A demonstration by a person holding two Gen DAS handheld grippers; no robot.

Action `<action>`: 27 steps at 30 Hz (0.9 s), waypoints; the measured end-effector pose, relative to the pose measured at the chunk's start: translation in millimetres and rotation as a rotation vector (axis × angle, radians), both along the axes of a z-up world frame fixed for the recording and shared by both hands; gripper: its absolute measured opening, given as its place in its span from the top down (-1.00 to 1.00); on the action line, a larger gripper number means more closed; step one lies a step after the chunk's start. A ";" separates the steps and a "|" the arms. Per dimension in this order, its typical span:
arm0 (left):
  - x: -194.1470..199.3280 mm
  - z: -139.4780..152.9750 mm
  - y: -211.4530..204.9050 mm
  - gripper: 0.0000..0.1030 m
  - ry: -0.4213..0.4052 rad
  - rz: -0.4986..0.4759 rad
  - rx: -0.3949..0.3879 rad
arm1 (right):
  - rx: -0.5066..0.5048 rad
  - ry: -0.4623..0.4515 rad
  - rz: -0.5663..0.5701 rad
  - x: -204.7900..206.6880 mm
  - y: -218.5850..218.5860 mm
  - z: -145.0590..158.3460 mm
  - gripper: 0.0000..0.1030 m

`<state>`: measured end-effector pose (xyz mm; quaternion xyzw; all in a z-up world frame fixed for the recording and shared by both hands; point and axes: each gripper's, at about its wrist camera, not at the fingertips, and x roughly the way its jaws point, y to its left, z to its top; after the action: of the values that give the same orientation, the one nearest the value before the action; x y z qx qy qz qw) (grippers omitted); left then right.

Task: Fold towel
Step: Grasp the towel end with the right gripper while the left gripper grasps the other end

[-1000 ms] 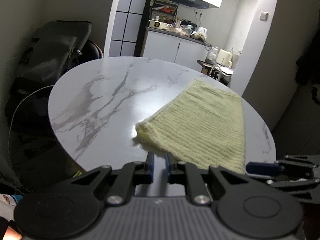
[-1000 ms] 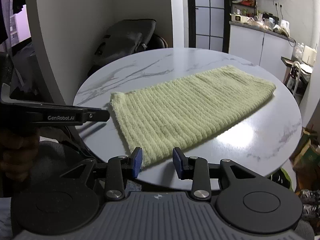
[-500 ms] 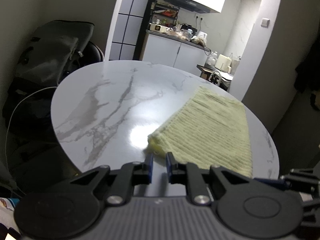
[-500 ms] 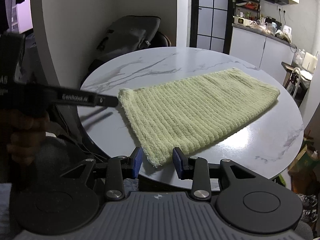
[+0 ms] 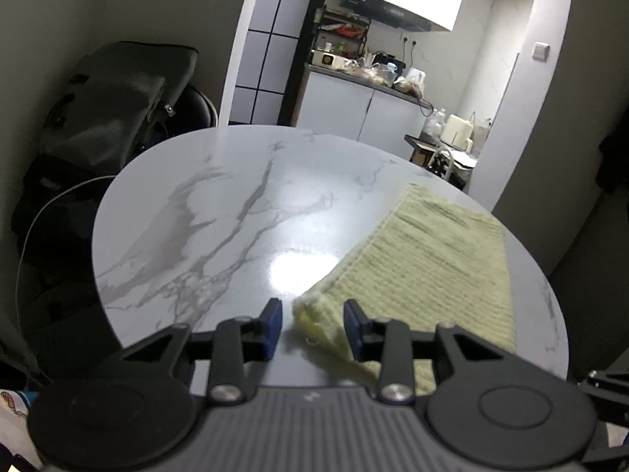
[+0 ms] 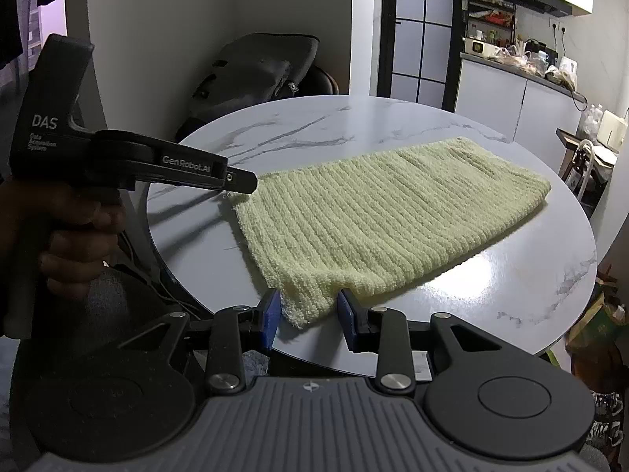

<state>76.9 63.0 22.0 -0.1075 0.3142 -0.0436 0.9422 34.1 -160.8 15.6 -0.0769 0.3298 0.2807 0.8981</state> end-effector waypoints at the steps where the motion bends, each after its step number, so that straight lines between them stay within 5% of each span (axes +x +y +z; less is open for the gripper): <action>1: 0.8 -0.3 -1.4 0.43 -0.001 -0.005 0.007 | 0.001 -0.001 0.002 0.3 -0.3 -0.4 0.31; 3: 1.8 -1.9 -4.6 0.88 0.002 -0.028 0.012 | 0.006 -0.005 0.003 0.9 -1.5 -1.1 0.35; 8: 1.0 -3.5 -5.3 0.91 0.004 -0.043 -0.011 | 0.010 -0.007 0.010 1.3 -1.4 -1.7 0.83; 27: -33.9 3.9 14.6 0.93 -0.002 0.000 -0.047 | 0.032 0.012 0.055 -19.7 0.9 8.4 0.86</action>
<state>43.1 77.5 25.8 -0.1298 0.3123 -0.0510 0.9397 14.4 -159.9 24.1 -0.0700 0.3283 0.3110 0.8891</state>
